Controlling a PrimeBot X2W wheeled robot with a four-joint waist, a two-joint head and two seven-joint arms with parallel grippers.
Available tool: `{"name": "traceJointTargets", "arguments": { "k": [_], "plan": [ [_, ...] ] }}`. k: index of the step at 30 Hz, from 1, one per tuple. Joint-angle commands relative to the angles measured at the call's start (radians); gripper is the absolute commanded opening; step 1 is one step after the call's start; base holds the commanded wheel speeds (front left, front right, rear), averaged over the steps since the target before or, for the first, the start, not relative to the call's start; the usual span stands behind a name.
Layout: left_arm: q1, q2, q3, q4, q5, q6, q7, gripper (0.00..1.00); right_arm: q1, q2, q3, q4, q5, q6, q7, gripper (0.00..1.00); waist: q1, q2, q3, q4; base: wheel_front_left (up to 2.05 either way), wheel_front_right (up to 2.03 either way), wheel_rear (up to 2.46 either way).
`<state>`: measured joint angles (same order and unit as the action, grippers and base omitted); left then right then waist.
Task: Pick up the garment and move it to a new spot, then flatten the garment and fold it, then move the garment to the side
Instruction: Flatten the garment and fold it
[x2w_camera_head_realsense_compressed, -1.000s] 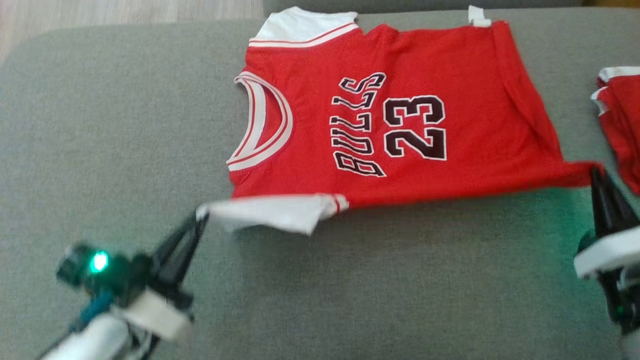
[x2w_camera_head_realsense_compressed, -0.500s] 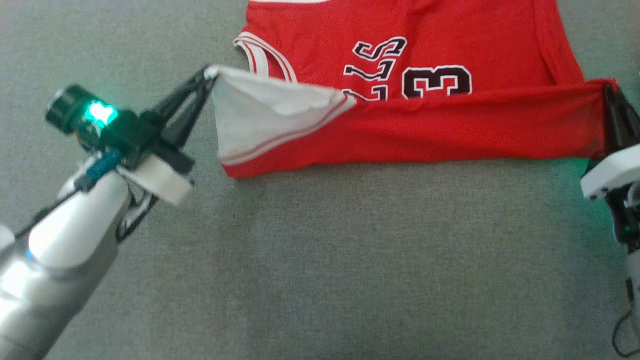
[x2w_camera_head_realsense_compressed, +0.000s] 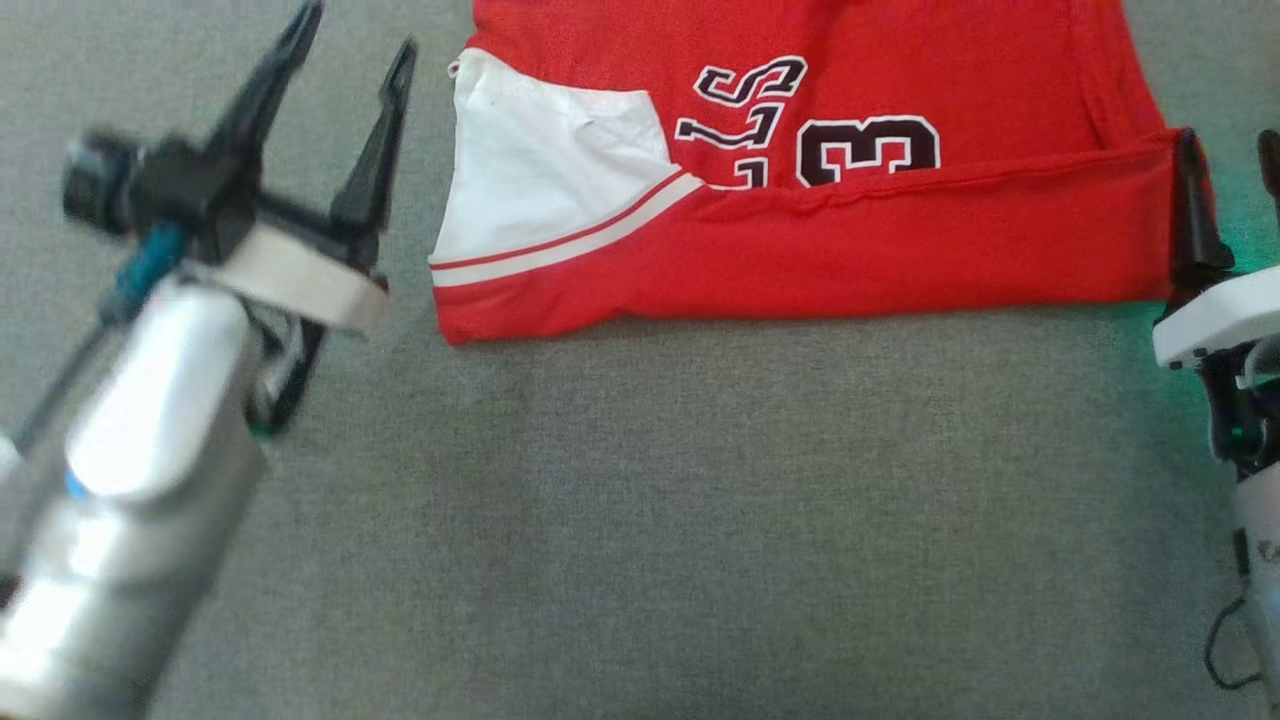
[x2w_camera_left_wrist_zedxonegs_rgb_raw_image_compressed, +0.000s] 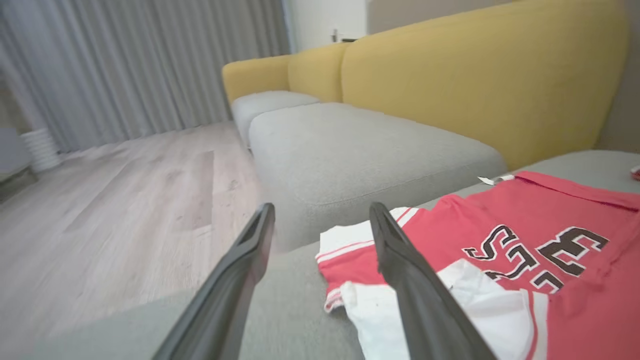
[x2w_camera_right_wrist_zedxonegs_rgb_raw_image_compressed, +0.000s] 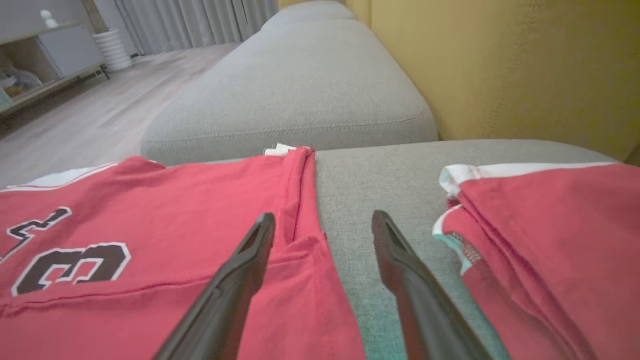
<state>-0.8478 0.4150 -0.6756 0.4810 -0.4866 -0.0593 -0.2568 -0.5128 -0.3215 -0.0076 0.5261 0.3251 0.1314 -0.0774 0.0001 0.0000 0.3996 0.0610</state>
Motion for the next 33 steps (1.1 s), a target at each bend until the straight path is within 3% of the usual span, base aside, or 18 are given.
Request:
{"name": "traceJointTargets", "arguments": {
  "k": [1, 5, 12, 19, 27, 30, 31, 32, 33],
  "plan": [
    [0.071, 0.014, 0.074, -0.034, -0.024, 0.030, -0.005, 1.00, 0.005, 0.000, 0.001, -0.024, 0.012, -0.001, -0.024, 1.00, -0.0001, 0.0000, -0.017, -0.003, 0.00, 0.00, 0.00],
    [0.249, -0.051, 0.143, -0.076, -0.048, 0.086, -0.005, 1.00, 0.057, 0.015, -0.017, -0.017, 0.017, -0.001, -0.057, 1.00, -0.0001, 0.0000, -0.052, 0.003, 0.00, 0.00, 0.00],
    [0.394, -0.158, 0.201, -0.063, -0.058, 0.105, -0.005, 1.00, 0.133, 0.044, -0.023, -0.007, 0.020, -0.001, -0.069, 1.00, -0.0001, 0.0000, -0.090, 0.013, 0.00, 0.00, 0.00],
    [0.370, -0.211, 0.159, 0.113, -0.068, 0.058, 0.022, 1.00, 0.145, 0.058, -0.014, 0.004, 0.014, -0.001, -0.070, 1.00, -0.0001, 0.0000, -0.100, -0.005, 0.00, 0.00, 0.00],
    [0.321, -0.230, 0.151, 0.235, -0.071, 0.040, 0.021, 1.00, 0.148, 0.063, -0.007, 0.015, 0.012, -0.001, -0.073, 1.00, -0.0001, 0.0000, -0.098, -0.025, 0.00, 0.00, 0.00],
    [0.307, -0.235, 0.136, 0.271, -0.068, 0.015, 0.020, 1.00, 0.150, 0.064, -0.008, 0.020, 0.011, -0.001, -0.073, 1.00, -0.0001, 0.0000, -0.097, -0.028, 0.00, 0.00, 0.00],
    [0.303, -0.236, 0.129, 0.280, -0.065, 0.007, 0.019, 0.48, 0.150, 0.064, -0.008, 0.022, 0.011, -0.001, -0.074, 1.00, -0.0001, 0.0000, -0.097, -0.029, 0.00, 0.00, 0.00],
    [0.301, -0.238, 0.125, 0.288, -0.065, 0.000, 0.018, 0.11, 0.150, 0.064, -0.008, 0.024, 0.010, -0.001, -0.074, 1.00, -0.0001, 0.0000, -0.097, -0.030, 0.00, 0.00, 0.00],
    [0.299, -0.239, 0.117, 0.294, -0.063, -0.009, 0.017, 0.00, 0.149, 0.065, -0.009, 0.026, 0.010, -0.001, -0.074, 1.00, -0.0001, 0.0000, -0.097, -0.029, 0.00, 0.00, 0.00]
  ]
}}
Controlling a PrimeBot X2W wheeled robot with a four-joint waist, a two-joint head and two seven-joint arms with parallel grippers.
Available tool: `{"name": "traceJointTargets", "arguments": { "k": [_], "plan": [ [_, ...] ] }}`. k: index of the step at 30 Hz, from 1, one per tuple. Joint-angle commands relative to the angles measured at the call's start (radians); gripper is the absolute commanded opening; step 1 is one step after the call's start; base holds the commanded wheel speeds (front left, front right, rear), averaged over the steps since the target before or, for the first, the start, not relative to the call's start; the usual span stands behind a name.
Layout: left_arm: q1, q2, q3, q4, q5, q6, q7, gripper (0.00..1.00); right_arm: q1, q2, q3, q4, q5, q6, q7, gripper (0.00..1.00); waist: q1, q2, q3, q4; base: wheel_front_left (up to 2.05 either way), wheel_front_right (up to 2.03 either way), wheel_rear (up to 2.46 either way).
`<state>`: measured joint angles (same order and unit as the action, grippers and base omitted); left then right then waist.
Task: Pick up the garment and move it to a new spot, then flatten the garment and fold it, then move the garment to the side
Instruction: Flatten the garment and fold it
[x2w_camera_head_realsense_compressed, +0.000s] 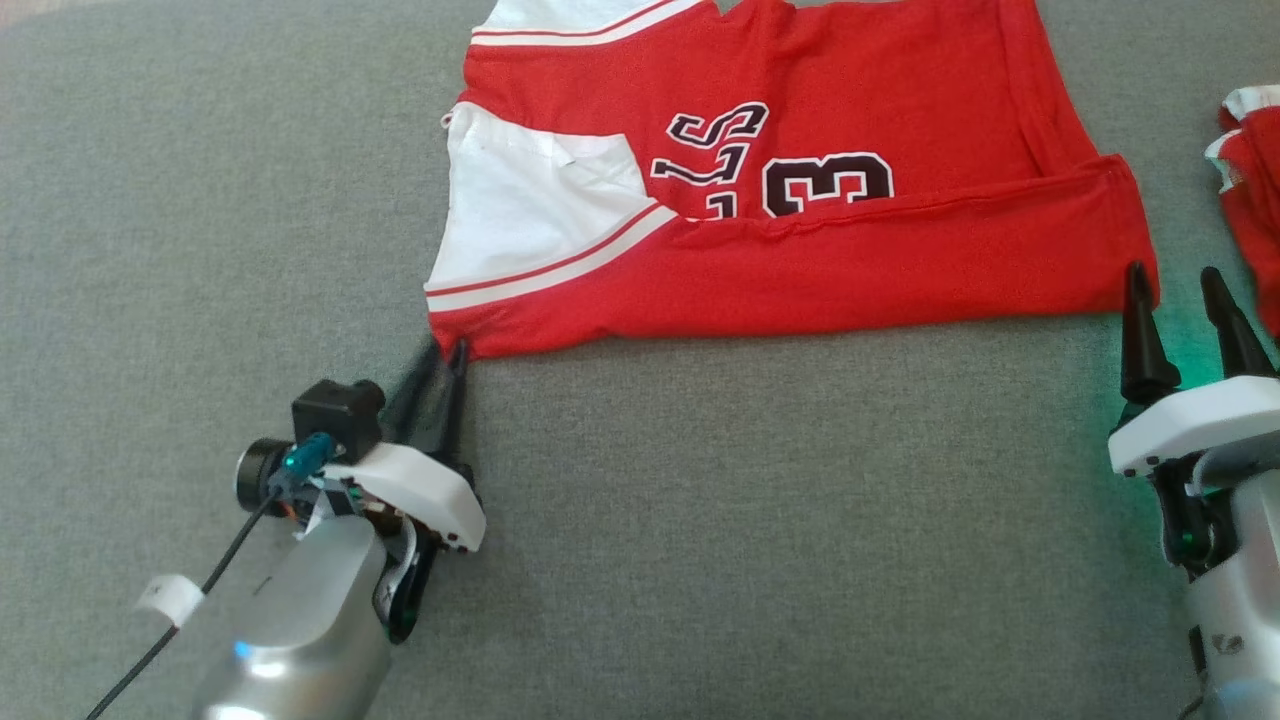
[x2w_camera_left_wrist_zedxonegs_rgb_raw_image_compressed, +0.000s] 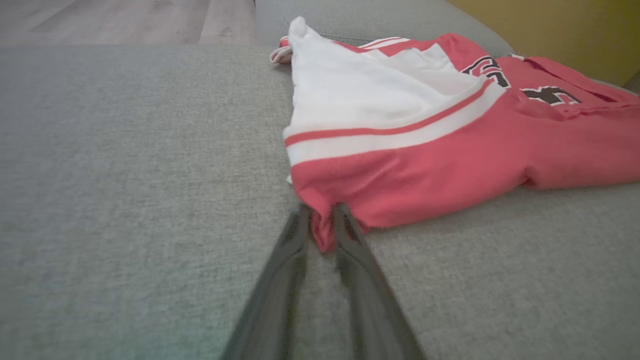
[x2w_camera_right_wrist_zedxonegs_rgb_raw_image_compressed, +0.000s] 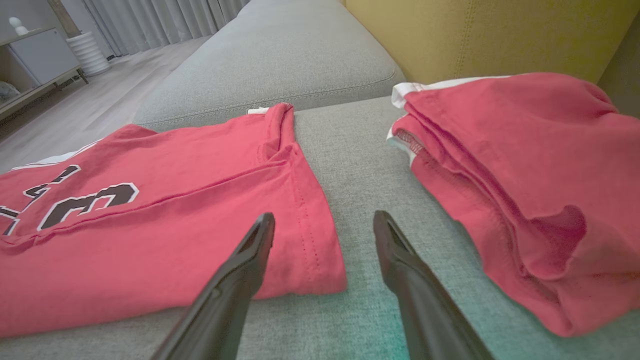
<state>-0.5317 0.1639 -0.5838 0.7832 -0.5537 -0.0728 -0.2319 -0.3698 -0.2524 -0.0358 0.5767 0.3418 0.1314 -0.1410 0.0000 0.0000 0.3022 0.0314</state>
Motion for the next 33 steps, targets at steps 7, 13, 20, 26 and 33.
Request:
{"name": "traceJointTargets", "arguments": {
  "k": [7, 13, 20, 26, 33],
  "plan": [
    [-0.014, 0.023, 0.007, -0.022, 0.027, -0.014, -0.023, 0.00, 0.005, -0.005, 0.010, 0.013, -0.015, -0.001, 0.005, 1.00, 0.0000, 0.0000, -0.019, 0.016, 0.00, 0.00, 0.00],
    [-0.002, 0.040, 0.002, -0.065, 0.049, -0.009, -0.027, 0.00, -0.024, -0.018, 0.007, 0.090, -0.026, -0.001, 0.029, 1.00, 0.0000, 0.0000, -0.025, 0.036, 0.00, 0.00, 0.00],
    [0.014, 0.057, -0.001, -0.108, 0.058, -0.005, -0.028, 0.00, -0.061, -0.033, 0.057, 0.161, 0.016, -0.001, 0.060, 0.00, 0.0000, 0.0000, -0.031, 0.046, 0.00, 0.00, 0.00],
    [0.064, 0.081, 0.000, -0.167, 0.060, 0.001, -0.029, 0.00, -0.036, -0.057, 0.091, 0.152, 0.067, -0.001, 0.043, 0.00, 0.0000, 0.0000, -0.063, 0.041, 0.00, 0.00, 0.00],
    [0.201, 0.128, 0.004, -0.315, 0.060, 0.029, -0.030, 0.00, 0.075, -0.094, 0.111, 0.050, 0.142, -0.001, 0.042, 0.00, 0.0000, 0.0000, -0.099, 0.027, 0.00, 0.00, 0.00]
  ]
}}
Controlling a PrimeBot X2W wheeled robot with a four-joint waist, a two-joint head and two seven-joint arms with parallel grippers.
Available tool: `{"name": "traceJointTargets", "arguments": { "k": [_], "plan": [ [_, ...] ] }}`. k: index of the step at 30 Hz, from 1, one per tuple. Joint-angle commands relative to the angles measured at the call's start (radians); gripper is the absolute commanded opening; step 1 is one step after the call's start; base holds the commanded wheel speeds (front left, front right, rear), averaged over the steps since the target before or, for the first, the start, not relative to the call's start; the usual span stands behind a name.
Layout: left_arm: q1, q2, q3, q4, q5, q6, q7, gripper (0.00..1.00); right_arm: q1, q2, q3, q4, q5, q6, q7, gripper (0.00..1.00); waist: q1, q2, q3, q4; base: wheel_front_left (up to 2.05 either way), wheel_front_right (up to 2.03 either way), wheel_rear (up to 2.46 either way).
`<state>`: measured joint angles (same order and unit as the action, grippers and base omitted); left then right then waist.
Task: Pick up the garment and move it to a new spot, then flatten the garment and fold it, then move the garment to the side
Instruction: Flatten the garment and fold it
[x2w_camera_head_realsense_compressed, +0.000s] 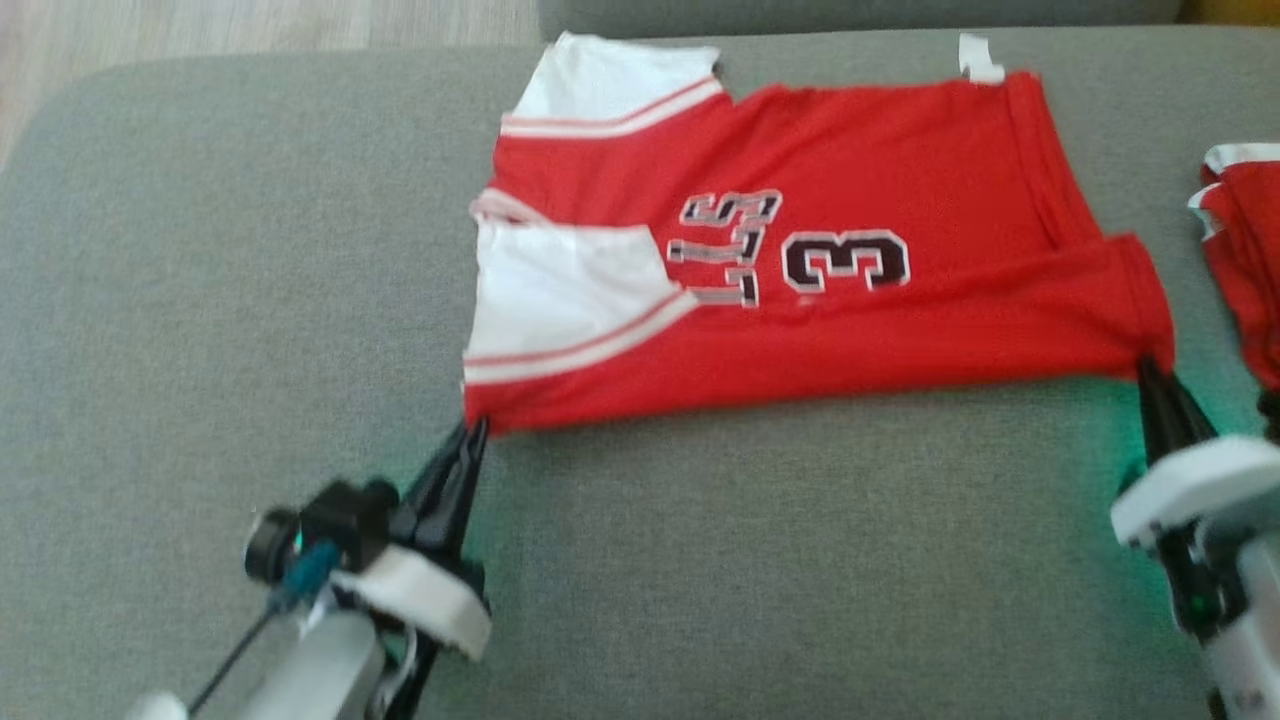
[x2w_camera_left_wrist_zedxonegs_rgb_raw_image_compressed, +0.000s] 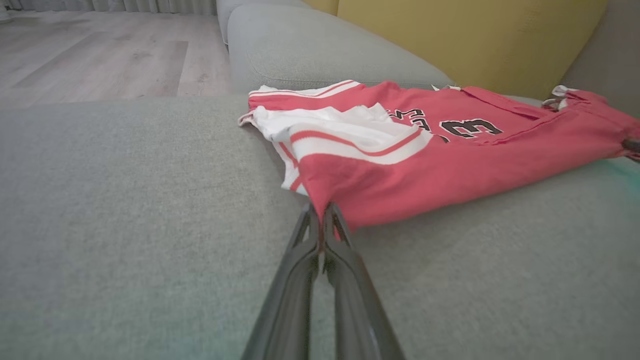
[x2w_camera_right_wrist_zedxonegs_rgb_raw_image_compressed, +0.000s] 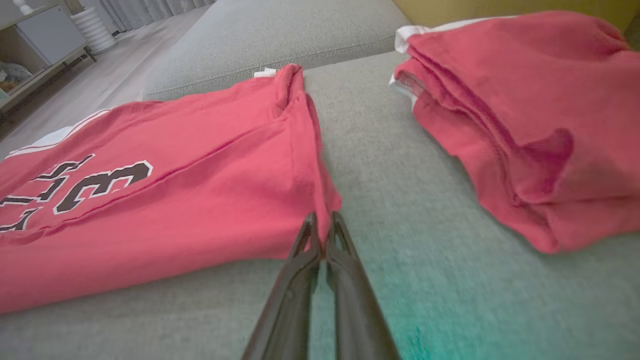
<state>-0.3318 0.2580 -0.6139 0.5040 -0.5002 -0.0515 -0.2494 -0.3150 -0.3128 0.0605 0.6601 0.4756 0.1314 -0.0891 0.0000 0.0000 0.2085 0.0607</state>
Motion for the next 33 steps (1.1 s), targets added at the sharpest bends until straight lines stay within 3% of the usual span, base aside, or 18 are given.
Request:
{"name": "traceJointTargets", "arguments": {
  "k": [1, 12, 17, 18, 19, 20, 21, 26, 33],
  "plan": [
    [0.026, 0.042, 0.032, -0.060, 0.007, 0.013, -0.012, 0.00, 0.044, -0.040, 0.013, -0.052, 0.016, -0.001, -0.007, 0.00, 0.0000, 0.0000, -0.009, -0.003, 0.00, 0.00, 0.00],
    [0.255, 0.119, 0.020, -0.271, -0.007, 0.087, 0.028, 0.00, 0.293, -0.045, -0.068, -0.255, 0.049, -0.001, 0.051, 0.00, 0.0000, 0.0000, -0.031, -0.014, 0.00, 0.00, 0.00],
    [0.327, 0.147, 0.016, -0.349, -0.030, 0.094, 0.051, 0.00, 0.387, -0.019, -0.107, -0.349, 0.060, -0.001, 0.111, 0.00, 0.0000, 0.0000, -0.033, -0.019, 0.00, 0.00, 0.00],
    [0.334, 0.151, 0.010, -0.356, -0.032, 0.089, 0.057, 0.00, 0.398, -0.015, -0.110, -0.362, 0.057, -0.001, 0.123, 0.12, 0.0000, 0.0000, -0.034, -0.020, 0.00, 0.00, 0.00],
    [0.339, 0.155, 0.005, -0.360, -0.033, 0.086, 0.064, 0.07, 0.407, -0.013, -0.111, -0.376, 0.053, -0.001, 0.132, 0.89, 0.0000, 0.0000, -0.034, -0.022, 0.00, 0.00, 0.00],
    [0.341, 0.158, 0.002, -0.362, -0.034, 0.084, 0.069, 0.65, 0.412, -0.007, -0.118, -0.388, 0.049, -0.001, 0.136, 1.00, 0.0000, 0.0000, -0.034, -0.024, 0.00, 0.00, 0.00],
    [0.341, 0.158, 0.002, -0.363, -0.035, 0.086, 0.073, 1.00, 0.414, 0.000, -0.126, -0.400, 0.046, -0.001, 0.138, 1.00, 0.0000, 0.0000, -0.033, -0.026, 0.00, 0.00, 0.00],
    [0.300, 0.166, 0.015, -0.406, -0.042, 0.083, 0.086, 1.00, 0.409, 0.009, -0.158, -0.471, 0.022, -0.001, 0.150, 1.00, 0.0000, 0.0000, -0.011, -0.033, 0.00, 0.00, 0.00],
    [0.109, 0.245, 0.050, -0.511, -0.010, 0.046, 0.186, 1.00, 0.371, 0.034, -0.197, -0.568, -0.040, -0.001, 0.161, 1.00, 0.0000, 0.0000, 0.036, -0.046, 0.00, 0.00, 0.00]
  ]
}}
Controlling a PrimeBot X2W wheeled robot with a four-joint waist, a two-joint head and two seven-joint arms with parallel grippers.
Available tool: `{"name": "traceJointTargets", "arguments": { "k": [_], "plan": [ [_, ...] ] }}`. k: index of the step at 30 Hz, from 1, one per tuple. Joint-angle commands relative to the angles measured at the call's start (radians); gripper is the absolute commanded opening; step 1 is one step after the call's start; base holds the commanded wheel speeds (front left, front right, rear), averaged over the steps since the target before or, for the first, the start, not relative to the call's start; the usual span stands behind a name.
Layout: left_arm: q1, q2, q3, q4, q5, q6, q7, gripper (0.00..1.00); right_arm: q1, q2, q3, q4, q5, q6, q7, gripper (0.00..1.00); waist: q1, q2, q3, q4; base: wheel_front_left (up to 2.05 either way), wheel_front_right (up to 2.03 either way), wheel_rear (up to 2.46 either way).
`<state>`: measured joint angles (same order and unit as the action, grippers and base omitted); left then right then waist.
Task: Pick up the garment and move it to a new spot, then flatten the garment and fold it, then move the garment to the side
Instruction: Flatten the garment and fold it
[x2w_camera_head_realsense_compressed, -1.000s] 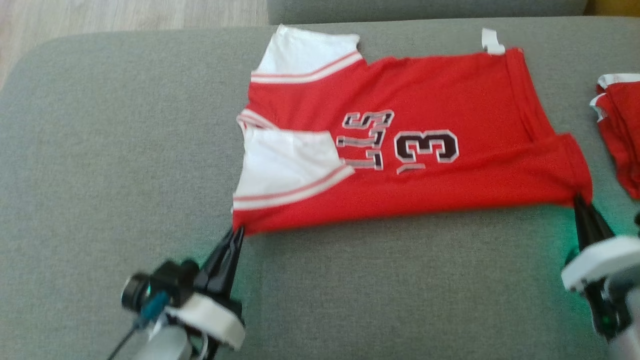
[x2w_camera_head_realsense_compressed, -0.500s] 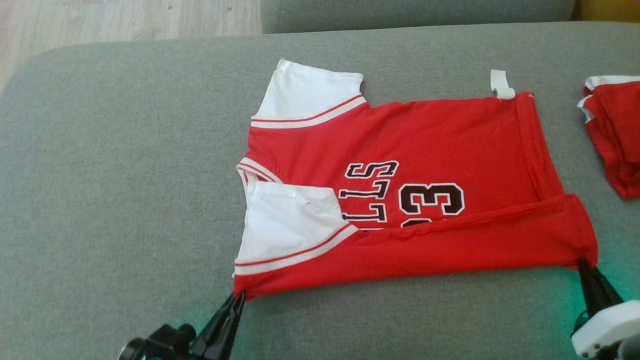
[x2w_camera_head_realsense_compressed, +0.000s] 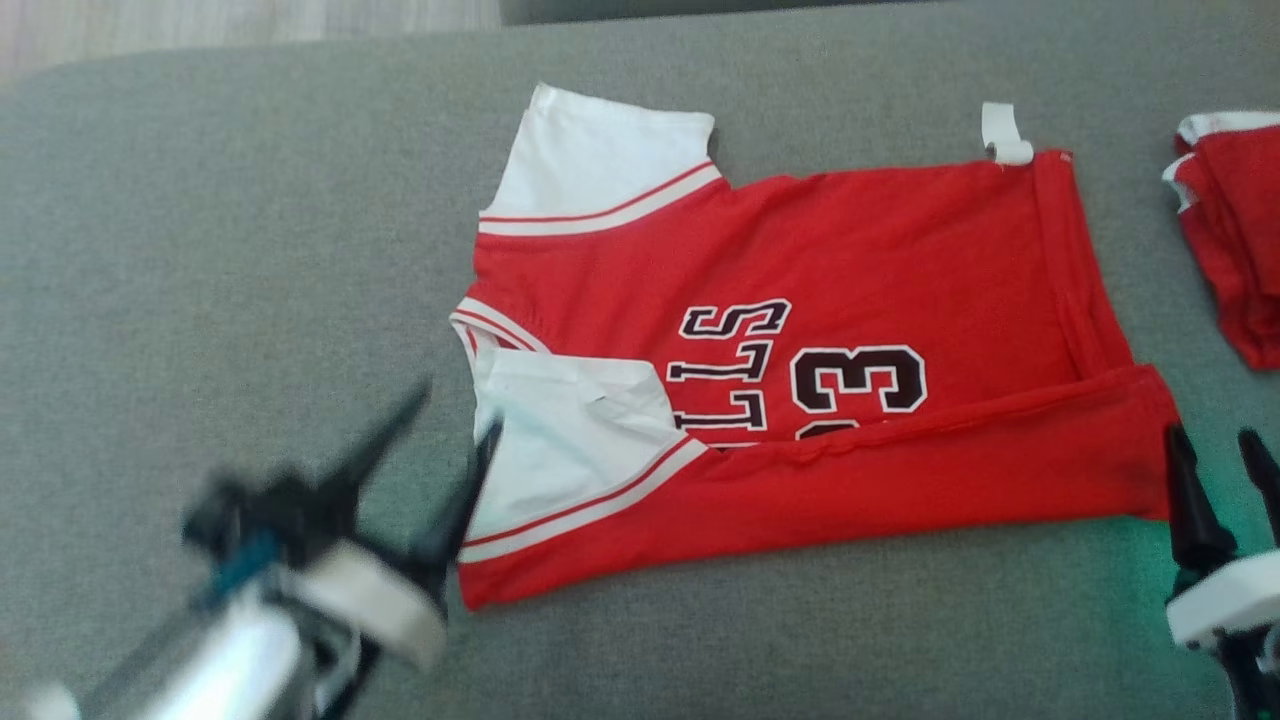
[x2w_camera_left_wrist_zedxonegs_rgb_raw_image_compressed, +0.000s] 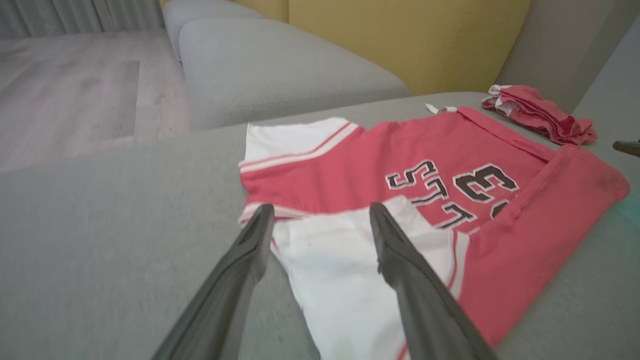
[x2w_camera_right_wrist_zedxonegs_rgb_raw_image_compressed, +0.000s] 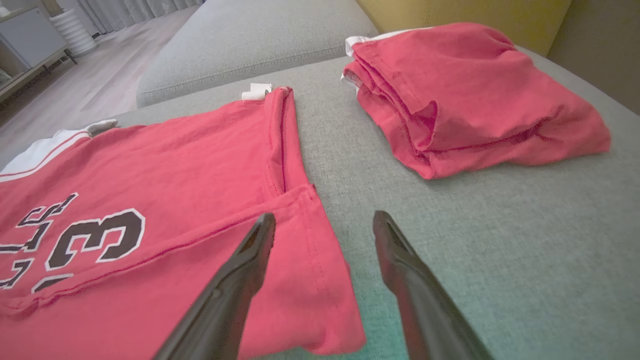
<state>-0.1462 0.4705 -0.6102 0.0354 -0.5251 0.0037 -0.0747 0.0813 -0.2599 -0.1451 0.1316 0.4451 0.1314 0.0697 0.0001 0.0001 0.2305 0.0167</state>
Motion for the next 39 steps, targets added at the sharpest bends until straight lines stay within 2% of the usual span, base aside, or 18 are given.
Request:
{"name": "traceJointTargets", "arguments": {
  "k": [1, 5, 7, 9, 12, 13, 17, 21, 29, 39],
  "plan": [
    [-0.120, 0.041, 0.051, -0.054, 0.017, -0.019, 0.036, 1.00, -0.031, -0.014, 0.008, -0.052, -0.014, -0.001, 0.007, 1.00, -0.0001, -0.0001, 0.023, -0.003, 0.00, 0.00, 0.00],
    [-0.309, 0.068, 0.069, -0.062, -0.011, -0.077, 0.155, 1.00, -0.062, -0.008, 0.020, -0.089, -0.029, -0.001, 0.024, 1.00, -0.0001, -0.0001, 0.067, -0.018, 0.00, 0.00, 0.00],
    [-0.409, 0.084, 0.076, -0.035, -0.029, -0.098, 0.215, 1.00, -0.084, -0.008, 0.027, -0.098, -0.040, -0.001, 0.027, 1.00, -0.0001, -0.0001, 0.090, -0.033, 0.00, 0.00, 0.00],
    [-0.553, 0.100, 0.070, 0.034, -0.095, -0.123, 0.323, 1.00, -0.119, -0.006, 0.049, -0.108, -0.051, -0.001, 0.032, 1.00, -0.0001, -0.0001, 0.126, -0.061, 0.00, 0.00, 0.00],
    [-0.690, 0.115, 0.052, 0.111, -0.164, -0.131, 0.429, 1.00, -0.148, -0.005, 0.070, -0.116, -0.055, -0.001, 0.035, 1.00, -0.0001, -0.0001, 0.162, -0.093, 0.00, 0.00, 0.00],
    [-0.690, 0.115, 0.052, 0.111, -0.164, -0.131, 0.429, 1.00, -0.148, -0.005, 0.070, -0.116, -0.055, -0.001, 0.035, 1.00, -0.0001, -0.0001, 0.162, -0.093, 0.00, 0.00, 0.00],
    [-0.832, 0.143, 0.005, 0.215, -0.240, -0.134, 0.558, 1.00, -0.177, 0.003, 0.092, -0.120, -0.062, -0.001, 0.038, 1.00, -0.0001, -0.0001, 0.213, -0.138, 0.00, 0.00, 0.00],
    [-0.932, 0.168, -0.041, 0.296, -0.308, -0.134, 0.643, 1.00, -0.200, 0.013, 0.107, -0.115, -0.065, -0.001, 0.030, 1.00, -0.0001, -0.0001, 0.262, -0.178, 0.00, 0.00, 0.00],
    [-1.069, 0.210, -0.123, 0.409, -0.339, -0.134, 0.685, 1.00, -0.232, 0.026, 0.129, -0.099, -0.061, -0.001, 0.005, 1.00, -0.0001, -0.0001, 0.334, -0.236, 0.00, 0.00, 0.00],
    [-1.129, 0.221, -0.213, 0.489, -0.377, -0.134, 0.689, 1.00, -0.258, 0.040, 0.154, -0.063, -0.024, -0.001, -0.029, 1.00, -0.0001, -0.0001, 0.364, -0.270, 0.00, 0.00, 0.00]
  ]
}}
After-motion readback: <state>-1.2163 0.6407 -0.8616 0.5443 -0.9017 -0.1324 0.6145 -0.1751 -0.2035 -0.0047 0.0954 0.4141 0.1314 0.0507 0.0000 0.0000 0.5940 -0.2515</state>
